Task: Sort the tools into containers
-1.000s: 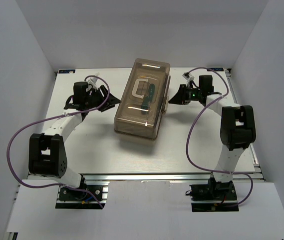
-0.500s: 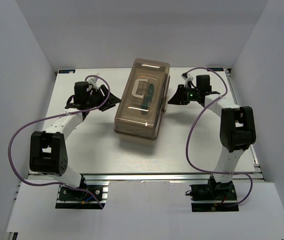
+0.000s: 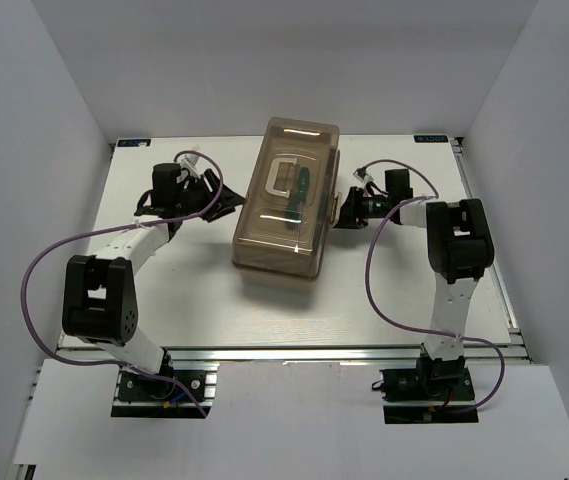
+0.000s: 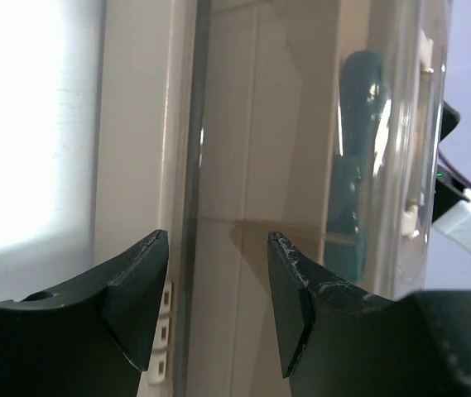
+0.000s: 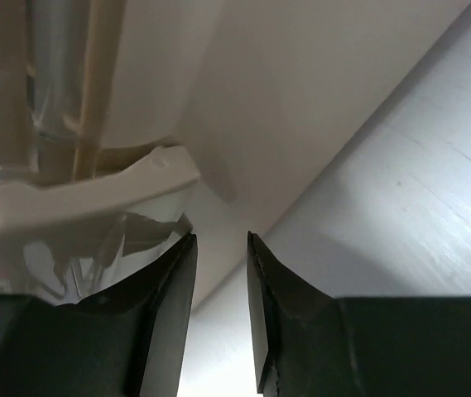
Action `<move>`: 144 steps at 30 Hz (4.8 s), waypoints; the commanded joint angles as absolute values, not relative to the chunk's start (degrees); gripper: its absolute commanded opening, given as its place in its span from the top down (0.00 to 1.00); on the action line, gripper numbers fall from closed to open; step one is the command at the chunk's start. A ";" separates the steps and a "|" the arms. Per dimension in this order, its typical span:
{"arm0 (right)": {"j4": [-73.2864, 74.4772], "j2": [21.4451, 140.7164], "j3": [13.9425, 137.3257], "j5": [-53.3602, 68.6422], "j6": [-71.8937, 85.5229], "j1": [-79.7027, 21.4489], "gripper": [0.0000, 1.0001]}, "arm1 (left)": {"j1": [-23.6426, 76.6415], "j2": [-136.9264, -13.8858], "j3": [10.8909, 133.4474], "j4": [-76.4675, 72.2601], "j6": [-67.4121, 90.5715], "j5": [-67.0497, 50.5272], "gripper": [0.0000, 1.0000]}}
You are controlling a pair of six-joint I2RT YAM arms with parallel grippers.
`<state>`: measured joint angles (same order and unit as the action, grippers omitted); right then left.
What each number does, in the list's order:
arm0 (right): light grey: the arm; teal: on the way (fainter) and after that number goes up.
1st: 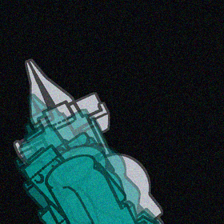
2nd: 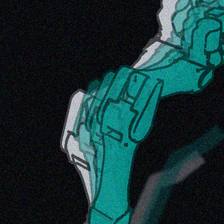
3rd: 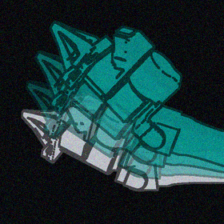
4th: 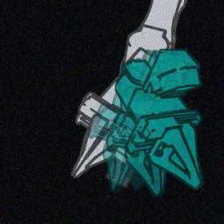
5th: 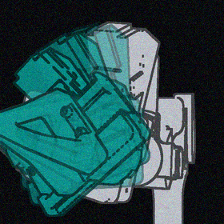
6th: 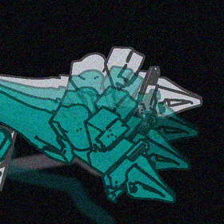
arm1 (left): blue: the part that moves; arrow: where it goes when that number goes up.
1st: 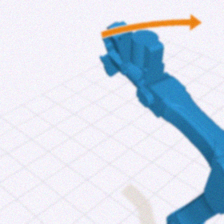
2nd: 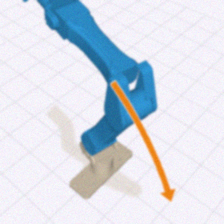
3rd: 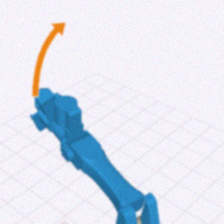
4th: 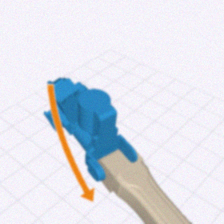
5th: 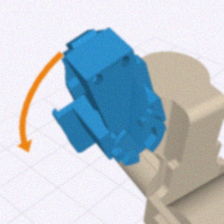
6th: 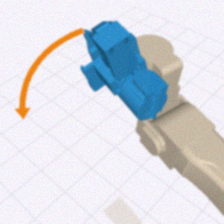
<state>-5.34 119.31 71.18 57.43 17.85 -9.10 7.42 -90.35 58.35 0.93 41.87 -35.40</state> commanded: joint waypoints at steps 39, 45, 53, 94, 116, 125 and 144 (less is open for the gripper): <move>13.24 115.40 86.73 46.35 4.23 -14.32 0.69 | 12.30 -92.55 61.96 -1.85 43.68 -43.42 0.39; 17.40 111.63 87.45 29.99 -3.16 -20.03 0.69 | 13.45 -94.56 63.81 -1.76 43.68 -43.33 0.39; 15.92 106.00 83.06 11.63 -7.47 -27.33 0.68 | 15.03 -96.85 66.62 -1.32 43.68 -43.16 0.39; 10.11 100.55 80.60 20.22 -3.60 -25.93 0.70 | 16.08 -98.17 68.12 -1.05 44.03 -43.33 0.39; 11.16 98.17 78.49 20.56 -3.78 -28.92 0.71 | 16.96 -99.14 68.29 -2.37 44.56 -43.68 0.39; 7.22 94.84 76.47 21.70 -1.85 -27.78 0.71 | 16.96 -98.61 67.85 -2.02 44.30 -43.33 0.39; 11.60 94.65 77.35 15.83 -5.80 -15.21 0.85 | 16.96 -98.35 68.55 -1.49 44.30 -41.22 0.39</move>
